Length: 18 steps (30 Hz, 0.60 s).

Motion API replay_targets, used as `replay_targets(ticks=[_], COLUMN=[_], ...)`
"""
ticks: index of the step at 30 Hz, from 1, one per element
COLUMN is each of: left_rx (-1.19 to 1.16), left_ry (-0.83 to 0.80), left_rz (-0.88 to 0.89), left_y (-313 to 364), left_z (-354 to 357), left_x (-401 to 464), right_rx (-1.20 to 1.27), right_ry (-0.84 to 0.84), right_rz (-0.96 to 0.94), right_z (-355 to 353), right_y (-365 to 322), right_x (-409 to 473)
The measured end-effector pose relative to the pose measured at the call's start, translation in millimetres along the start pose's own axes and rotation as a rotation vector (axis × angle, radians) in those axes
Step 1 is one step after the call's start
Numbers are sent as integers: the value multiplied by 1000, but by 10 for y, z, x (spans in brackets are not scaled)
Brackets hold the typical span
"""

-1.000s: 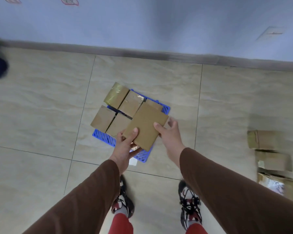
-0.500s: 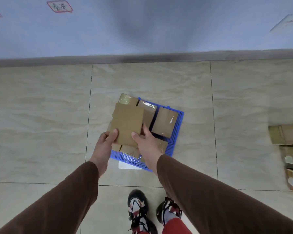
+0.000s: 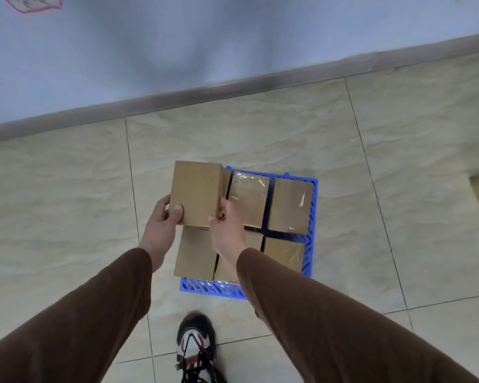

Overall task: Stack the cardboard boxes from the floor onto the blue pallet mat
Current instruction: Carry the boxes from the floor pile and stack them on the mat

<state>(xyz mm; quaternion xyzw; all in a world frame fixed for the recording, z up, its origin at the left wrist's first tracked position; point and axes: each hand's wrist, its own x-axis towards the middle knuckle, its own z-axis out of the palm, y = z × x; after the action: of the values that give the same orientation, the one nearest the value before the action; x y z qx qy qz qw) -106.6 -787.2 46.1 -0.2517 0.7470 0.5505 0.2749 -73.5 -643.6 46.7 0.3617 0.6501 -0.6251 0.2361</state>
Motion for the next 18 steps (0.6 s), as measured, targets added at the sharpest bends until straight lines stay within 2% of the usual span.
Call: replay_targets(ticks=[11,18], left_rx=[30,77], left_ry=[-81,-72], left_rz=[-21,-19], left_y=[-181,-194], left_z=[-43,-20], left_x=[405,359], right_rx=[-44,-107], right_ry=[94,56], right_rz=[-3,-7], right_z=[170,137], right_y=[170,157], right_x=[204,196])
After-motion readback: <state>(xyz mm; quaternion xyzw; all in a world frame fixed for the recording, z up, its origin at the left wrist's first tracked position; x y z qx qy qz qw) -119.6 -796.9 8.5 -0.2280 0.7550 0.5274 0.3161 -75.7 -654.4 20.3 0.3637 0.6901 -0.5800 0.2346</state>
